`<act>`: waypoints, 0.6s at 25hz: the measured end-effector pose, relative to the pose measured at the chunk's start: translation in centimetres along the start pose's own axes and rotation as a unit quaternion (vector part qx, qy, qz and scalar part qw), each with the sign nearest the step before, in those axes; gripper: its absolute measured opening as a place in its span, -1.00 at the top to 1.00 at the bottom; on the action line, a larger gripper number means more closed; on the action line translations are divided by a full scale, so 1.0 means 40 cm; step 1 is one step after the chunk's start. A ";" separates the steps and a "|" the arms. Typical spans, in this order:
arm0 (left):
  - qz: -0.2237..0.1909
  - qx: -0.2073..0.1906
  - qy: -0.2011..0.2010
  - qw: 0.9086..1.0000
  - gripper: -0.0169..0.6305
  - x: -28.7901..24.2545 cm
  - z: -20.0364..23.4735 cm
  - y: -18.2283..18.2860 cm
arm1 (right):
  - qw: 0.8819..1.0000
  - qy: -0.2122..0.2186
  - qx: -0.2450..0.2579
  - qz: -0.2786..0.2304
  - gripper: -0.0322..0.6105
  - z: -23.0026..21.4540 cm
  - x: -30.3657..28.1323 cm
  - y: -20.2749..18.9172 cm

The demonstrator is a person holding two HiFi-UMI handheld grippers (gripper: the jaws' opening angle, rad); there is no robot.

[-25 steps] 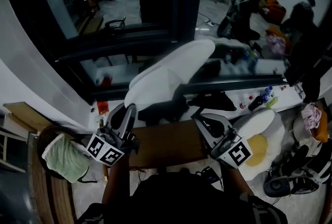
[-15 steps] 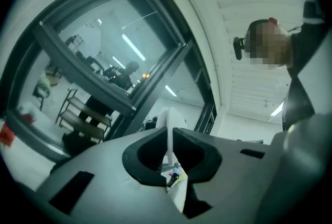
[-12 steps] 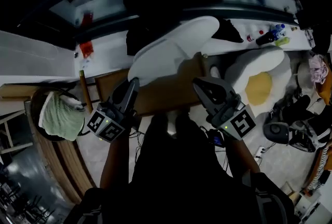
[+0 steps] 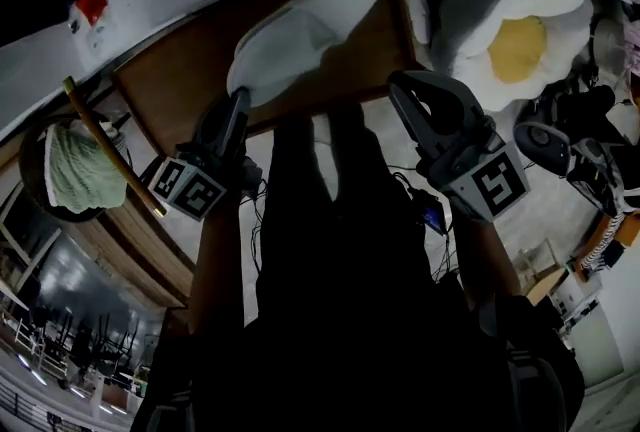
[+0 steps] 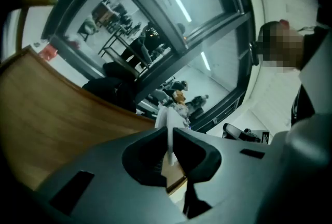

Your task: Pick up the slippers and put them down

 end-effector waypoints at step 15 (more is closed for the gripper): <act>0.048 0.030 0.112 0.992 0.82 0.033 0.211 -0.162 | 0.997 0.020 -0.072 0.029 0.82 -0.013 -0.042 -0.150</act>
Point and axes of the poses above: the fingertips, and each gripper's own axes: x backward along the fingers, z to its left, y out of its top, the point moved 1 cm from there along x, backward along the fingers, and after that the axes turned 13 degrees about -y, right-handed, at the moved point
